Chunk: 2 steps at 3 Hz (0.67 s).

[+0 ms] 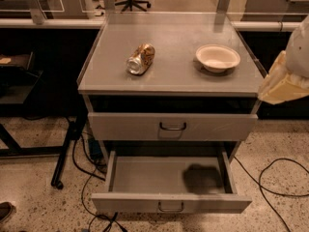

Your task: Close middle drawer

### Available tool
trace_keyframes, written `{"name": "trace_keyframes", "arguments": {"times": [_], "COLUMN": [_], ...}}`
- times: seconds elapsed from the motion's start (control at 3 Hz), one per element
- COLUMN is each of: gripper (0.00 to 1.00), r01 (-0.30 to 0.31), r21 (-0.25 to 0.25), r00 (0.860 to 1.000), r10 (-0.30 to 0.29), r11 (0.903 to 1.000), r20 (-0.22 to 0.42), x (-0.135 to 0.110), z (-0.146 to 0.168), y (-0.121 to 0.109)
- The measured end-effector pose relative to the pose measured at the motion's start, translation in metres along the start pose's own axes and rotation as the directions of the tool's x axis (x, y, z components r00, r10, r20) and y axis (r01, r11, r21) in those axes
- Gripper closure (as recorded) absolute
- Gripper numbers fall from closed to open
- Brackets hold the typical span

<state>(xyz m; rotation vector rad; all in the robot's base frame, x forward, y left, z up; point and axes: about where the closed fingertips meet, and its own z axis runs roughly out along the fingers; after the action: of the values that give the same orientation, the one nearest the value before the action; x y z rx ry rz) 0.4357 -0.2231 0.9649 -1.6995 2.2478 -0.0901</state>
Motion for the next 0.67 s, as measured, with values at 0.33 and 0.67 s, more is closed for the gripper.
{"name": "trace_keyframes", "arguments": {"times": [0.33,0.67], "gripper": [1.0,1.0], "r01": [-0.083,-0.125], "r21": [-0.026,-0.097], "r00": [0.995,0.987], "r10": [0.081,0.114], "r11": [0.9962,0.9874], "r20": [-0.06,-0.115], "x": [0.046,0.078], "z": [0.059,0.114], "y": [0.028,0.058]}}
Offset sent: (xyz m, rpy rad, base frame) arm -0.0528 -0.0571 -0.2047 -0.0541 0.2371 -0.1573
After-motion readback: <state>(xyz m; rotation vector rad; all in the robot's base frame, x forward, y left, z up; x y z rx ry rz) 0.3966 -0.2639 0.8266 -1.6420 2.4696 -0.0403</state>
